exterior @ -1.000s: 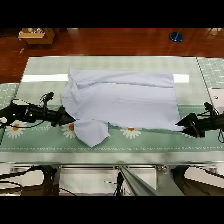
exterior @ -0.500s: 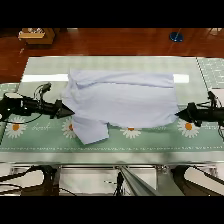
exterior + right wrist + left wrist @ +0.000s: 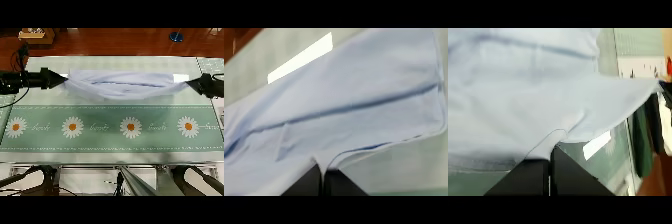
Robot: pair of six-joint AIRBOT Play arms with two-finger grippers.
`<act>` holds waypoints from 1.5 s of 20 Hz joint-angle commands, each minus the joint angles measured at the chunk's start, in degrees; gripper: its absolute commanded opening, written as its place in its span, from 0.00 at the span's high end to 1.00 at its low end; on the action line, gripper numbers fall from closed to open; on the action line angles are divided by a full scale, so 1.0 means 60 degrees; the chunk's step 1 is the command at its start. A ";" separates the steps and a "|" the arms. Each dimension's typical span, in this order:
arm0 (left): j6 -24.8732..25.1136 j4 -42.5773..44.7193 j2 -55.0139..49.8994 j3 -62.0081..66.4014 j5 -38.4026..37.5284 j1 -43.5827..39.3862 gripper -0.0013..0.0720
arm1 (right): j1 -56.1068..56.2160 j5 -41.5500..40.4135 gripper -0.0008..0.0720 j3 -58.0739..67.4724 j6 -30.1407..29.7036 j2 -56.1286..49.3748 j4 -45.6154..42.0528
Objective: Fold the shirts.
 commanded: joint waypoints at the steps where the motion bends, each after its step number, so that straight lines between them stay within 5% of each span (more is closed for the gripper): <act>1: -0.0007 -0.0284 -0.0477 0.0750 0.1661 -0.0266 0.94 | 0.1118 -0.3220 0.96 0.0495 0.0546 -0.0219 0.0062; 10: -0.0444 -0.0288 -0.3909 0.2725 0.1865 -0.0342 0.94 | 0.2113 -0.5209 0.96 0.2047 0.0692 -0.3552 0.0098; 21: -0.0433 -0.0284 -0.6105 0.4583 0.2014 -0.0521 0.93 | 0.2109 -0.5472 0.96 0.2492 0.0925 -0.5694 0.0073; 22: -0.0433 -0.0284 -0.6160 0.4586 0.2011 -0.0517 0.88 | 0.2106 -0.5373 0.95 0.2492 0.0922 -0.5763 0.0069; 23: -0.0433 -0.0284 -0.6160 0.4586 0.2007 -0.0495 0.74 | 0.2102 -0.5322 0.83 0.2492 0.0914 -0.5763 0.0069; 24: -0.0441 -0.0284 -0.6135 0.4597 0.1996 -0.0426 0.46 | 0.2098 -0.5227 0.67 0.2503 0.0820 -0.5701 0.0073; 25: -0.0441 -0.0284 -0.6113 0.4677 0.1789 -0.0288 0.34 | 0.2014 -0.5064 0.62 0.2524 0.0426 -0.5541 0.0025; 29: -0.0750 -0.0277 -0.6069 0.5377 -0.0452 0.0750 0.36 | 0.1315 -0.4492 0.62 0.2550 -0.0164 -0.4149 -0.1606; 30: -0.1067 -0.0277 -0.6033 0.5493 -0.1049 0.1016 0.37 | 0.1067 -0.4258 0.50 0.2550 0.0011 -0.3789 -0.2069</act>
